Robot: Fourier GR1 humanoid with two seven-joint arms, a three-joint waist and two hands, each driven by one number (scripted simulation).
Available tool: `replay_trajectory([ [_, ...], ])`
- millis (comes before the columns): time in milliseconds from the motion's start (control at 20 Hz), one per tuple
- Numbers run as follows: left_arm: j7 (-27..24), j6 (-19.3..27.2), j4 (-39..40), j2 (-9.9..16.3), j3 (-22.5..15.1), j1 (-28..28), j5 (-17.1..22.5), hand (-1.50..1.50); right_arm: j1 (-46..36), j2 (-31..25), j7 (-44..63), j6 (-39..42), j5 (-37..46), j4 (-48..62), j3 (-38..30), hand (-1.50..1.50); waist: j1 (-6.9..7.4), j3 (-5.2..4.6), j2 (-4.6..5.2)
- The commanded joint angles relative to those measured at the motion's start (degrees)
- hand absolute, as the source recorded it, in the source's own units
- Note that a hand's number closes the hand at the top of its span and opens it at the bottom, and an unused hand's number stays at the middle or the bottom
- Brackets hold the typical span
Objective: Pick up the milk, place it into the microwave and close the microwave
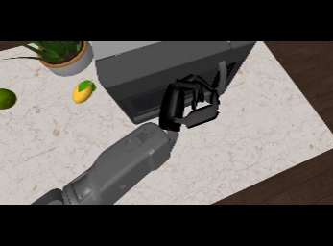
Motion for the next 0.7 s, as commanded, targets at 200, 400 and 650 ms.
replay_trajectory([
  [200,0.2,-1.0,5.6,0.0,1.8,-3.5,1.9,1.5,0.2,-1.7,1.6,2.4,-2.7,-0.4,0.7,-1.5,-0.93,-0.15,0.77],
  [400,-0.2,-1.0,5.9,0.0,1.9,-4.0,2.8,1.5,-0.1,-2.0,1.9,2.3,-4.1,0.0,0.5,-1.5,-0.74,-0.13,0.96],
  [650,-0.1,-1.1,6.0,0.0,1.5,-4.4,4.2,1.5,-0.5,-2.7,2.3,3.0,-4.6,-0.3,0.5,-1.5,-0.74,-0.09,0.79],
])
